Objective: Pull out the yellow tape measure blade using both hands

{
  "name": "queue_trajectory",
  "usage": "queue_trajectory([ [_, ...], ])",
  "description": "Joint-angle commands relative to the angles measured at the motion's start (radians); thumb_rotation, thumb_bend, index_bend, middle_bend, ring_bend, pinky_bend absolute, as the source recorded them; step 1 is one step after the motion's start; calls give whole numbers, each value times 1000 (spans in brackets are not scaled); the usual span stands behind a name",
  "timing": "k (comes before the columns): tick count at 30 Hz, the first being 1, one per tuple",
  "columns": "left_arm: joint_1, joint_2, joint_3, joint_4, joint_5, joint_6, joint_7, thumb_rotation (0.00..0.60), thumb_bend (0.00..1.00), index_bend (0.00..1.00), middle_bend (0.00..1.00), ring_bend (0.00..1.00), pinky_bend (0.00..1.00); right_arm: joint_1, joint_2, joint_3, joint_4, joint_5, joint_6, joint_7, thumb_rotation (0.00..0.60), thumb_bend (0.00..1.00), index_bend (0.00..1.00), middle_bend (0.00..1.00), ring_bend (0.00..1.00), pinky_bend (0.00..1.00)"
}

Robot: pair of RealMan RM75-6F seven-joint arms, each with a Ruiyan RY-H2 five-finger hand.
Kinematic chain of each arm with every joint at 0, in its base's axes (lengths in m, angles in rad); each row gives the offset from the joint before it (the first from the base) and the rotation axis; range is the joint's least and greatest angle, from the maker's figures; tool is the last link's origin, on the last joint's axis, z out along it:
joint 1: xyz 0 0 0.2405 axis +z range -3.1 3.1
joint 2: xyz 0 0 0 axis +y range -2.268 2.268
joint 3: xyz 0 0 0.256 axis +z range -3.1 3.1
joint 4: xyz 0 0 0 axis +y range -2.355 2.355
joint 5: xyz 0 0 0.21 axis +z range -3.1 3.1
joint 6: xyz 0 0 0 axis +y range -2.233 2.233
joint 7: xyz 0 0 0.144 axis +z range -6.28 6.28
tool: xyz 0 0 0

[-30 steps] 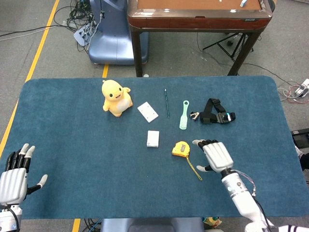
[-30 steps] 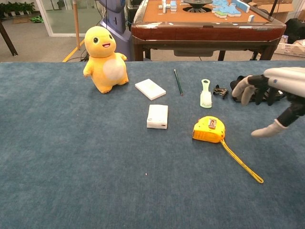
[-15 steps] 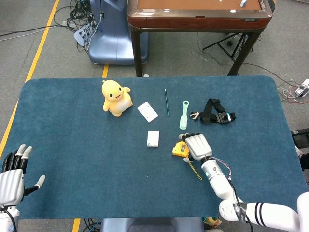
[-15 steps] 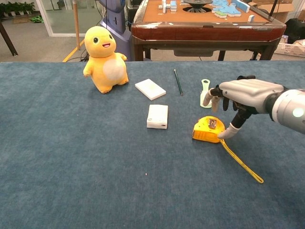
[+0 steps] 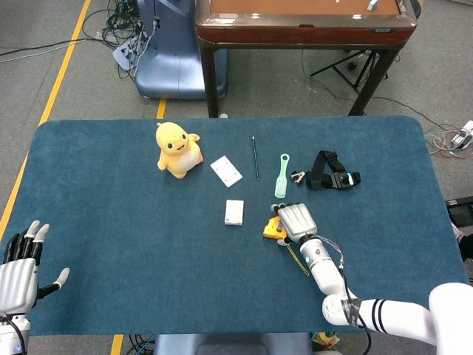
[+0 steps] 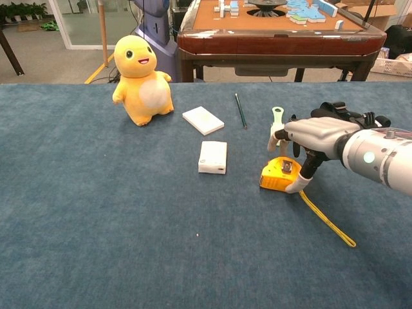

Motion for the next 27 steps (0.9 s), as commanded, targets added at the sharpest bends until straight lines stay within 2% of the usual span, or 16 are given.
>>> queue_trajectory([
  [1,0,0,-1,0,0,-1,2,600,232,52,0,0,0,17,-12,0,15,12,-11,5,600,143,250,317,330,353],
  [4,1,1,-2,-1,-1,0,4,600,232,52,0,0,0,28,-17,-6,20,23,-17,2,600,170,250,317,329,353],
  [10,5,3,-2,-3,0,3,4,600,233,52,0,0,0,43,-15,-26,28,56,-27,-8,600,290,252,356,330,353],
  [15,3,4,-6,-4,-1,0,2,600,232,52,0,0,0,51,-9,-30,14,67,-19,-3,600,409,331,418,332,353],
  [19,-10,9,-16,-11,-9,-21,-9,600,232,52,0,0,0,50,11,-18,-29,41,-12,39,600,588,448,504,384,360],
  [21,-25,17,-27,-24,-16,-41,-23,600,232,52,0,0,0,48,32,-7,-68,22,-2,62,600,637,485,535,410,367],
  [27,-98,31,-81,-82,-52,-142,-118,600,232,52,0,0,0,66,96,24,-203,-15,25,75,600,653,541,590,462,383],
])
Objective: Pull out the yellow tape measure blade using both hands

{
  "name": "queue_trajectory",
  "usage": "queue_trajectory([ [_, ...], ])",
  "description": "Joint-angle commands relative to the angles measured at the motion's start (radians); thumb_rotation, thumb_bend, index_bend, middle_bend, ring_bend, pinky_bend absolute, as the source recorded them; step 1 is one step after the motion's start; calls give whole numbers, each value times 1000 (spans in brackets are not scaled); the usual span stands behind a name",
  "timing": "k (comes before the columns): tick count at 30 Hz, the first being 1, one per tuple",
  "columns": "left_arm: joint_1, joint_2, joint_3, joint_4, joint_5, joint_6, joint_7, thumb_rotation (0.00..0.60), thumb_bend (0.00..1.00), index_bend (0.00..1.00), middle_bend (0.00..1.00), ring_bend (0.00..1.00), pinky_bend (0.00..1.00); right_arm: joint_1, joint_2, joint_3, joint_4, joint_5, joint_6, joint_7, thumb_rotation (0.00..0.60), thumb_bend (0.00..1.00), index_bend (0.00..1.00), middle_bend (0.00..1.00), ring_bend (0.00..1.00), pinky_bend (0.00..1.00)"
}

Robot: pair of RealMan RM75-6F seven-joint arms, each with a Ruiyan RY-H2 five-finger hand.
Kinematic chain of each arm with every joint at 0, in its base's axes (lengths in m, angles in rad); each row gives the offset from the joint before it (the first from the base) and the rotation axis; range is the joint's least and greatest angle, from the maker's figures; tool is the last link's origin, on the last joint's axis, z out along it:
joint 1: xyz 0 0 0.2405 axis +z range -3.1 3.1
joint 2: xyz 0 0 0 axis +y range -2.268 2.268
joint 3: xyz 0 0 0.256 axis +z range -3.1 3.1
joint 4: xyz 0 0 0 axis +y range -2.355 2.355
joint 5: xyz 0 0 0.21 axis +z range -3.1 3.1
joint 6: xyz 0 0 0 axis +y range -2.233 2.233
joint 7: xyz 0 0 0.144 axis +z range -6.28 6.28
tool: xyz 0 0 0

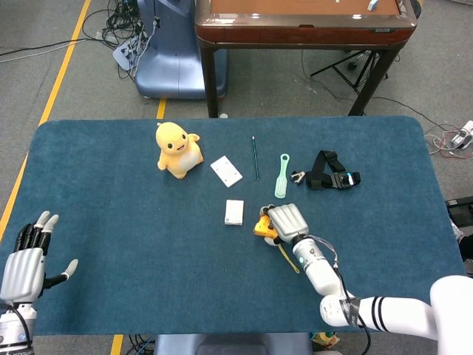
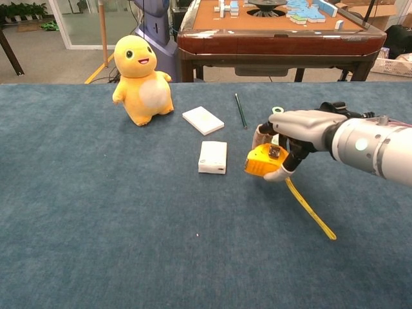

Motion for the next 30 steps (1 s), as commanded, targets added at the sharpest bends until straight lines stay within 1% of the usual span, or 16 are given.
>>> queue_trajectory([
  [1,-59,7,-41,-41,-36,-82,-67,600,232,52,0,0,0,19,46,29,-99,-24,25,7,600,654,552,601,473,387],
  [6,-135,-23,-88,-68,-90,-179,-137,600,233,52,0,0,0,48,58,60,-187,-25,76,-19,600,656,589,636,516,410],
  [10,-193,-72,-120,-72,-133,-241,-172,600,232,48,0,0,0,75,52,81,-233,-11,116,-46,600,675,612,655,540,423],
  [14,-248,-113,-140,-90,-197,-308,-184,600,232,8,0,0,0,111,21,101,-264,5,169,-93,600,675,635,676,575,445],
  [20,-301,-184,-164,-101,-268,-329,-169,600,232,0,0,0,0,172,-50,132,-272,74,242,-170,600,682,652,692,612,450],
  [23,-315,-209,-168,-107,-286,-323,-161,600,233,0,0,0,0,198,-84,144,-267,103,272,-199,600,695,656,696,623,450],
  [30,-341,-263,-167,-104,-313,-305,-131,600,232,0,0,0,0,238,-159,162,-217,144,317,-221,600,696,664,702,636,450],
])
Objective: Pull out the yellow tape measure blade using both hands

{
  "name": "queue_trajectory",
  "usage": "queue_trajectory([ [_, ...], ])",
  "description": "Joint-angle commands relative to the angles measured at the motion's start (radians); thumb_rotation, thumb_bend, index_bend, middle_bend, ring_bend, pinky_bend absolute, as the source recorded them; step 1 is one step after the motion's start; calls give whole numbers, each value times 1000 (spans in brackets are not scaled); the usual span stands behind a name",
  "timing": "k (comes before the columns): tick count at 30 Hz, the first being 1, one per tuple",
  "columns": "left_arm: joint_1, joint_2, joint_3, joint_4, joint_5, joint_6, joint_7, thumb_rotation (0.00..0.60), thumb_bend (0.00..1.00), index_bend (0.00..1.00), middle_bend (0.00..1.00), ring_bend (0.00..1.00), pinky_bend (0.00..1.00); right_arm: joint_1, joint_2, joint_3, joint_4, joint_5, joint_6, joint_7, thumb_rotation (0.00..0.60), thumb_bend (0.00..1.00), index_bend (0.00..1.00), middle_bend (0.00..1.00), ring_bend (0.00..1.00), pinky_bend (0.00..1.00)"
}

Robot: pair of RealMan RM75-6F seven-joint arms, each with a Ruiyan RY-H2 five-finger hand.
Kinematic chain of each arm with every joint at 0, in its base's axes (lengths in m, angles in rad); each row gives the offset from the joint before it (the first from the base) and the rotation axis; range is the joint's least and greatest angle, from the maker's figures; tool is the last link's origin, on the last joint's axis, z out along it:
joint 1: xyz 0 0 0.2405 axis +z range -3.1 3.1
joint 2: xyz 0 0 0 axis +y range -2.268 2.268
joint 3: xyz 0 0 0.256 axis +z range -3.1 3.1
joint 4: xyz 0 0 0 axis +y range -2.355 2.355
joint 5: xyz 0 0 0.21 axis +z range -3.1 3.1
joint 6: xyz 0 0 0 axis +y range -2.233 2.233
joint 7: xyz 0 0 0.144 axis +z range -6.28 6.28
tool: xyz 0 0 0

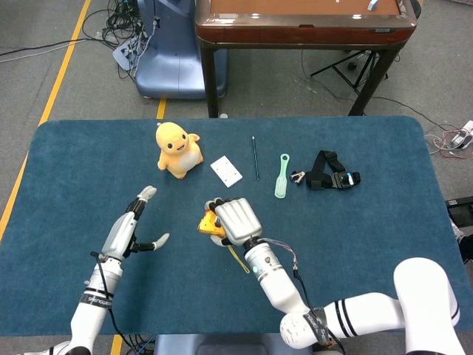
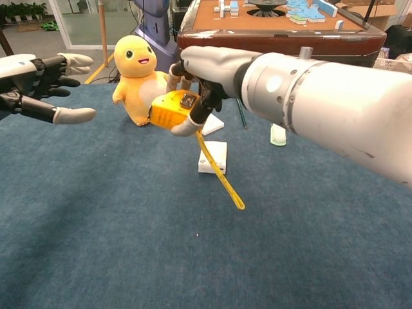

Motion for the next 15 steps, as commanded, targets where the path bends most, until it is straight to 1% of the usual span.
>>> queue_trajectory([
  [1,-14,-22,-1,2,-20,2,11,600,232,0,0,0,0,17,-40,11,38,16,18,-2,600,696,667,703,638,450],
  [7,-35,-62,0,21,-50,0,23,600,232,0,0,0,0,39,-86,30,84,40,19,9,600,696,670,704,641,450],
  [15,-53,-115,-2,57,-63,14,22,600,232,0,0,0,0,58,-130,38,117,47,27,12,600,696,670,704,646,450],
])
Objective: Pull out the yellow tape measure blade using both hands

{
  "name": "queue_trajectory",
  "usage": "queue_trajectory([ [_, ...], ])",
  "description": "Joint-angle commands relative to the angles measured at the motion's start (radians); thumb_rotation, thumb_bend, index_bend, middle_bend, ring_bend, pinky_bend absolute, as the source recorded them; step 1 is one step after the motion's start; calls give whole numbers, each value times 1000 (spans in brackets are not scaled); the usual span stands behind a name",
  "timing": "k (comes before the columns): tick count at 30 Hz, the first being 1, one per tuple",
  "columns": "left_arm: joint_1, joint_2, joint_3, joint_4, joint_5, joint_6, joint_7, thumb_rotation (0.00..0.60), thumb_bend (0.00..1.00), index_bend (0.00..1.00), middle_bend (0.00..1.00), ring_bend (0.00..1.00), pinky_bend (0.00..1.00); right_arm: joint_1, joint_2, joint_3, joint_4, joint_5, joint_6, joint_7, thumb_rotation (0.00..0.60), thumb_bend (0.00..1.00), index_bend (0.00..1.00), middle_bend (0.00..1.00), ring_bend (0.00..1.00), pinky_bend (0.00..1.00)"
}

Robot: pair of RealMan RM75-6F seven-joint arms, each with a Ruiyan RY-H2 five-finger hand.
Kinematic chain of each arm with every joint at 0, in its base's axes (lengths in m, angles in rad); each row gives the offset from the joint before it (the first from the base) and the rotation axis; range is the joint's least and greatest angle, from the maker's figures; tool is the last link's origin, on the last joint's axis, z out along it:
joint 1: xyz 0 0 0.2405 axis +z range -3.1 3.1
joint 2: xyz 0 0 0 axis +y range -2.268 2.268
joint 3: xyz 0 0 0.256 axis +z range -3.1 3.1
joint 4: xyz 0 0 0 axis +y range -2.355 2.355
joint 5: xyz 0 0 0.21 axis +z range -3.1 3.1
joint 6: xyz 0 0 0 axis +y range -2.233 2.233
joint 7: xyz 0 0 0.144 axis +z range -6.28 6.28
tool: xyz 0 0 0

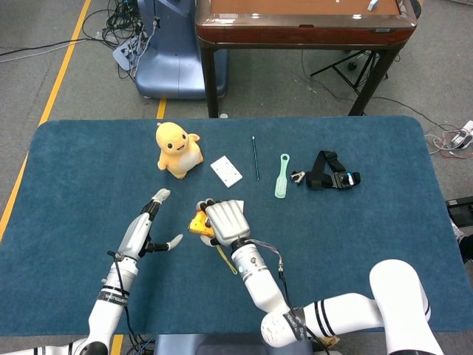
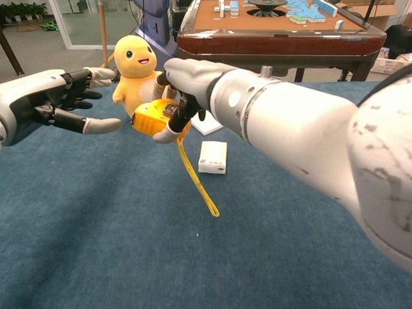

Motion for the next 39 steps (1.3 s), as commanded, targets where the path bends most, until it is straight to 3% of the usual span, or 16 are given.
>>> queue_trajectory([
  [1,-5,-15,-1,8,-2,10,2,600,232,0,0,0,0,6,-14,3,11,-1,4,4,600,696,670,704,646,450],
  [14,-14,-33,3,11,-13,26,25,600,232,0,0,0,0,16,-50,10,39,-11,1,15,600,697,670,703,647,450],
  [39,-19,-33,-10,38,-41,53,48,600,232,0,0,0,0,-4,-26,-11,14,-10,-19,25,600,697,690,711,649,450],
])
